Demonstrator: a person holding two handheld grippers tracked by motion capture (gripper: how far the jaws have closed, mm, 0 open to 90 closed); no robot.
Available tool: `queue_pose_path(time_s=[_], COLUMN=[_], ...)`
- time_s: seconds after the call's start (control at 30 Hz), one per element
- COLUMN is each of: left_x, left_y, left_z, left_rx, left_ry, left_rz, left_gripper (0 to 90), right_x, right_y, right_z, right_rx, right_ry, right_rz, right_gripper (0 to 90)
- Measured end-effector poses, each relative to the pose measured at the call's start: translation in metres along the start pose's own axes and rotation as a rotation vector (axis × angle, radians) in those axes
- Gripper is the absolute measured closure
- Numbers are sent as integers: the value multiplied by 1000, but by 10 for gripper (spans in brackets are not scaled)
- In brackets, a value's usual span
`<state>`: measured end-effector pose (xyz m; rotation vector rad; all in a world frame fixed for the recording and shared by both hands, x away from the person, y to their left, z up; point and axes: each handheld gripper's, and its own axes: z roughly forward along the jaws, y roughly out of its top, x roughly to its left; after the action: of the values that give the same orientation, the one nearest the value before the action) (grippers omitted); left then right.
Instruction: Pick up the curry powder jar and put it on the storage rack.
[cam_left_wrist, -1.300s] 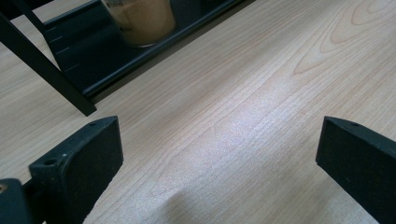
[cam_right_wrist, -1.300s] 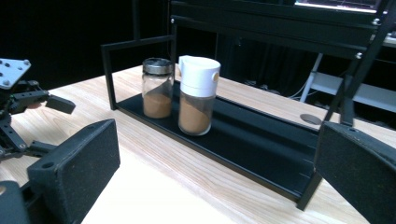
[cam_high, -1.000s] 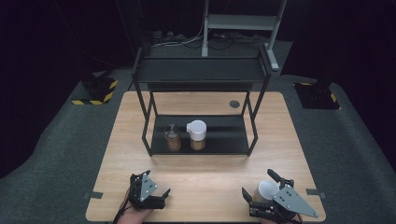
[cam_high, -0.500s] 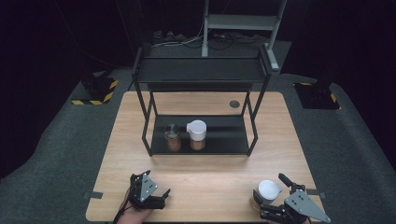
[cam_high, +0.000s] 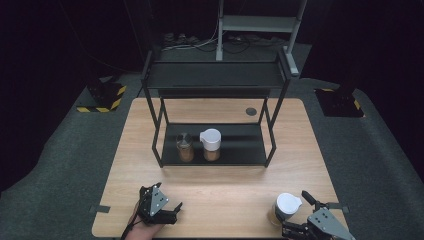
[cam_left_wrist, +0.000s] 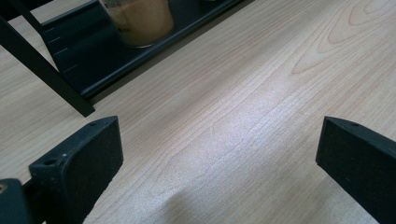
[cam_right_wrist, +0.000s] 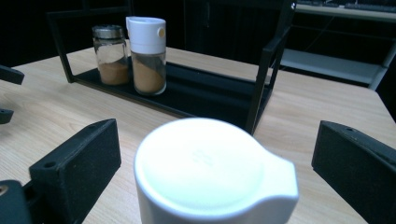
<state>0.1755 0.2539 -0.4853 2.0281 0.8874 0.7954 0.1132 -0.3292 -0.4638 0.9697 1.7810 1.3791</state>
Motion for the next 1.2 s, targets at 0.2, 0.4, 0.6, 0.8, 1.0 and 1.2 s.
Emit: queue_pose_path(time_s=[0.2,0.4,0.6,0.8,1.0,1.2], left_x=[0,0,0,0,1,1], left_y=[0,0,0,0,1,1], left_z=[0,0,0,0,0,0], left_rx=[2,2,-1,1,3,3], left_ry=[-1,-2,-4,-4,-4,-5], left_rz=[1,1,3,2,4,5], left_gripper=[9,9,9,9,9,9], right_x=[0,-2,-1,0,1,1], right_y=[-7,-13,-18,-22,-26,-30], right_z=[1,4,5,5,6,8], right_rx=[15,33,51,67,68,70], right_ry=[4,16,21,24,17,16], right_rz=[12,30,45,47,61,73], right_gripper=[8,11,37,72,117,158])
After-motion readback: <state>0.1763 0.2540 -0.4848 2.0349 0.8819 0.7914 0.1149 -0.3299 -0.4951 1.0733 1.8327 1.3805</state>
